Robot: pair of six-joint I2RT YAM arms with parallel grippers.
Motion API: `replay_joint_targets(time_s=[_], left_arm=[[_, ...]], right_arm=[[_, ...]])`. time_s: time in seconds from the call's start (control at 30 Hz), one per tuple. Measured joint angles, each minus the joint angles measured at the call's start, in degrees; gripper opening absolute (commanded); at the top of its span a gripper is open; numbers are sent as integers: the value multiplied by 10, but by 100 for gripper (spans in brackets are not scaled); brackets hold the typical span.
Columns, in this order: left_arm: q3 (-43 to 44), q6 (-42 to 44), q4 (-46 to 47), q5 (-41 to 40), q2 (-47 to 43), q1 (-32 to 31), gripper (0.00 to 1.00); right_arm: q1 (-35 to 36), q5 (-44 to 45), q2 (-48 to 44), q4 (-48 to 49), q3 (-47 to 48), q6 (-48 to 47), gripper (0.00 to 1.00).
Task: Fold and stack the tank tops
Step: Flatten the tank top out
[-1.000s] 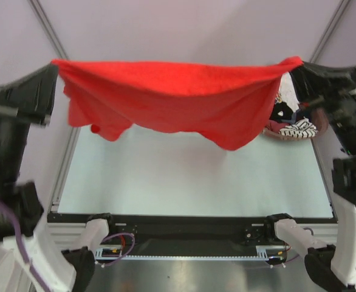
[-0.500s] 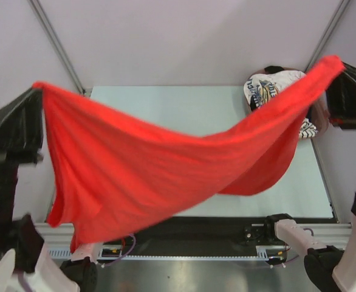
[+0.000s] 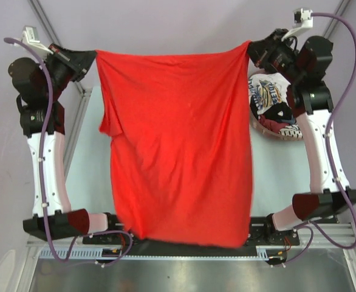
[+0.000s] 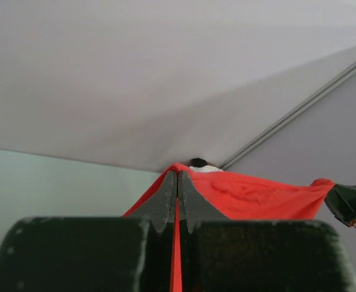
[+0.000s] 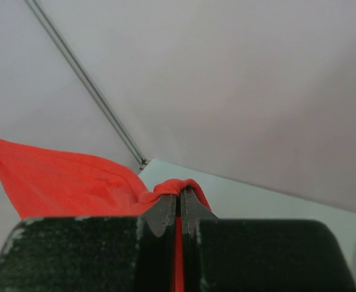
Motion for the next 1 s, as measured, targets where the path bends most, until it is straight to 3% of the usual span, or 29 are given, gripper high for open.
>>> replay_joint_targets(time_s=[0.13,0.2,0.33,0.43,0.53,0.73,1.0], left_arm=[[118,-2,-14,7,80,1,0],[232,-7,-27,14,133,4,0],[375,-17,-30,17,181,13,0],[388,-29,-5,21,169,21,0],[301,-40,48,33,126,23,0],[6,-44,147,41,54,23,0],[-357,-29,183,30,-7,8,0]], right_arm=[[2,0,75,-24,120,8,0],[2,1,118,-36,219,13,0],[-5,-6,185,-35,407,38,0],[-27,-22,181,10,415,70,0],[-43,-35,145,70,315,98,0],[-55,-76,116,158,78,141,0],[-88,-91,29,267,-395,194,0]])
